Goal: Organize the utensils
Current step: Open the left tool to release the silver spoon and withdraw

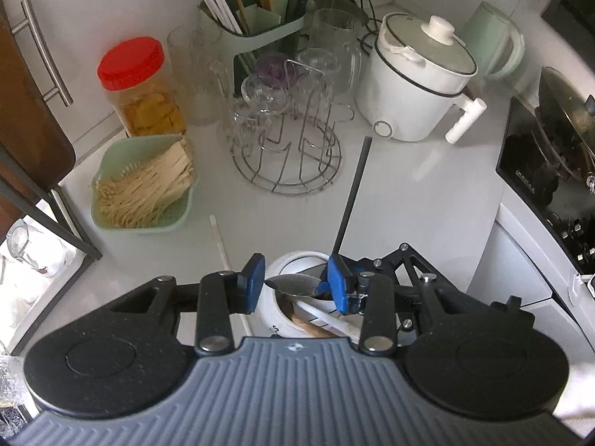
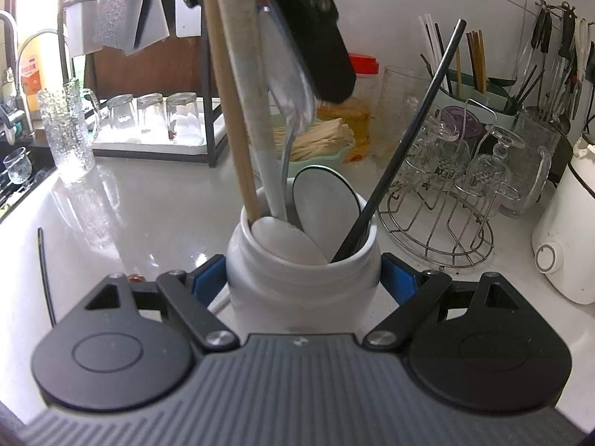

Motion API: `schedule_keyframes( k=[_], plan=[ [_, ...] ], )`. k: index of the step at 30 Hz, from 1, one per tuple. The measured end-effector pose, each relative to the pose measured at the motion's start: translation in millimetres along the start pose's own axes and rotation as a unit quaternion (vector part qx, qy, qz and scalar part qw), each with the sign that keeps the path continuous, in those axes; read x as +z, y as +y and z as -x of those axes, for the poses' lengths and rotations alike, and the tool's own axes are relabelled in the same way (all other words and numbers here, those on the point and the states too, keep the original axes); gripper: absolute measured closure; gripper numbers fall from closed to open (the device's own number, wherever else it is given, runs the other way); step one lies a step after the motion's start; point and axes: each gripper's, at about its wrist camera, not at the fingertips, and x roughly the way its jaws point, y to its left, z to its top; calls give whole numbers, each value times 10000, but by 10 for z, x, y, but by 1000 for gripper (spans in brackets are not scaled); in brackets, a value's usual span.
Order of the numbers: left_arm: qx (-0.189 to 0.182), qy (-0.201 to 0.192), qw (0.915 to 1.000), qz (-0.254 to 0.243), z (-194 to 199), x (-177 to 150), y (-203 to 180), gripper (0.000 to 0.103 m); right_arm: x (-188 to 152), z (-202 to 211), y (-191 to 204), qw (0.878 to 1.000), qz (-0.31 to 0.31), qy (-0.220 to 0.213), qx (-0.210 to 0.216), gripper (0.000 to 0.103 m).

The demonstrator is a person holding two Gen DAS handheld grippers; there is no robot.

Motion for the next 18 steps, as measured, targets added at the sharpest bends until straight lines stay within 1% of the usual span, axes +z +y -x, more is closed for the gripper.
schedule_keyframes(
  k=[5,7,9,14,18],
  plan=[
    [-21,-12,10000,60,12,-9,13,59,-11,3,-3,10000,3,-30,16,13],
    [1,-61,9999,108,35,-23,28,45,-9,2,0,10000,9,-31,16,13],
    [-19,-159,9998,141,79,-40,33,40,-10,3,1,10000,9,-32,20,13],
    [-13,-468,9986,255,247,-65,30,37,-8,4,4,10000,19,-30,24,13],
    [31,-727,9965,414,399,-84,43,37,-7,3,6,10000,17,-29,30,13]
  ],
)
